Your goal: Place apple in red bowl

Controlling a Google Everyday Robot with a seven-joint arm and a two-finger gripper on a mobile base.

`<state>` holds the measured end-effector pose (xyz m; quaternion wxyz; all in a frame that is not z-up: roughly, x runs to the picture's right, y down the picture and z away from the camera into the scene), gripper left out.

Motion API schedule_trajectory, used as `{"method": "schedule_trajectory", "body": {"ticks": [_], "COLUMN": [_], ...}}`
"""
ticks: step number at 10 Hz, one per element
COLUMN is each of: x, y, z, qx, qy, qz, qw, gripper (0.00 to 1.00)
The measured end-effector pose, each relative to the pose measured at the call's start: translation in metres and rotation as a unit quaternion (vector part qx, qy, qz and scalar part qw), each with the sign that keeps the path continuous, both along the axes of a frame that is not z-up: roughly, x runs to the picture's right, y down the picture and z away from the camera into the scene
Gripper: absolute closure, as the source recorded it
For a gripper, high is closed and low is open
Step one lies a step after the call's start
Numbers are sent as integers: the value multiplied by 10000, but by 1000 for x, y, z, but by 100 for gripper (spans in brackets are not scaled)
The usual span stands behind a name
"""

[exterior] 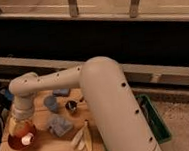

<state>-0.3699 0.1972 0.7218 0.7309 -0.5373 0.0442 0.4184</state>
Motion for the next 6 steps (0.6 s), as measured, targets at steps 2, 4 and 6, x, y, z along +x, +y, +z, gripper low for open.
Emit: {"method": "schedule_trajectory", "body": {"ticks": [2,4,6], "x": [3,6,5], "y": [-2,-10,-12], "z": [0,-2,-4], "qx": [-4,41,67], "qy": [25,20,7], "qz": [39,211,237], "qw": [10000,9998,9997], "gripper": [29,29,29]}}
